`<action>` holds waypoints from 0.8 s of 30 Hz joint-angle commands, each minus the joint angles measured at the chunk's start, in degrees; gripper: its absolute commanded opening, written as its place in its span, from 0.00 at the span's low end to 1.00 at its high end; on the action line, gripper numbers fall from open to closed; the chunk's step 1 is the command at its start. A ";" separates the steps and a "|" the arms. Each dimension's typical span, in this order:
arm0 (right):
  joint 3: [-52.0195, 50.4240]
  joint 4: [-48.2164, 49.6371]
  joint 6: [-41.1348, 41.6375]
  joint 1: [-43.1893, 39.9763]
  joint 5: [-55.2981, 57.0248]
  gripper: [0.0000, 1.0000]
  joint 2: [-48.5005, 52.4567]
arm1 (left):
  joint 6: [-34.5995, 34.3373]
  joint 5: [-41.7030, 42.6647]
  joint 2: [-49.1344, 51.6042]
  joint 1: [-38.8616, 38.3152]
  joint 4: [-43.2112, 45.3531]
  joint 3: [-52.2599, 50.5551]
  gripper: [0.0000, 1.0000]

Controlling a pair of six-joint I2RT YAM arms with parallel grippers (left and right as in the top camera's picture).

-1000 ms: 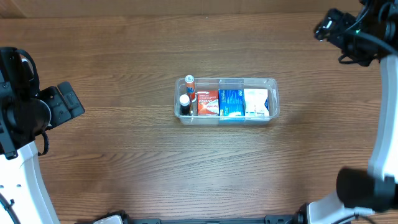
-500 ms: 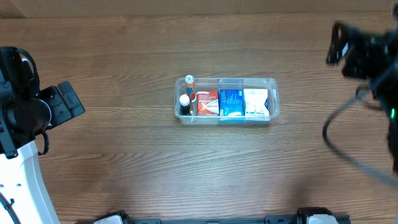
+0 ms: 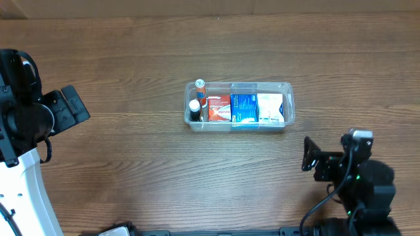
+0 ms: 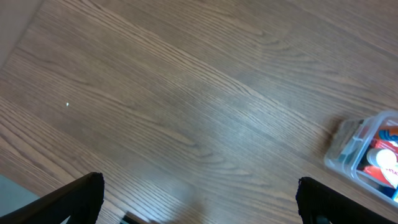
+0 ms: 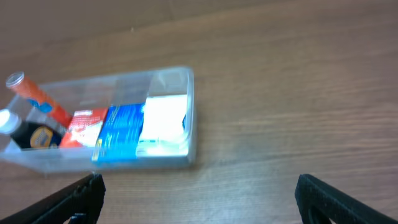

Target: Pack container

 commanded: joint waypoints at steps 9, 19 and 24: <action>-15.56 2.27 -0.20 -0.11 -2.40 1.00 -16.90 | 0.07 -0.02 0.31 0.31 0.07 0.44 1.00; -20.50 1.11 -0.22 -0.11 -2.38 1.00 -20.41 | 0.07 -0.02 0.31 0.31 0.04 0.44 1.00; -20.50 0.68 -0.22 -0.11 -2.38 1.00 -20.41 | 0.07 -0.02 0.31 0.31 0.07 0.44 1.00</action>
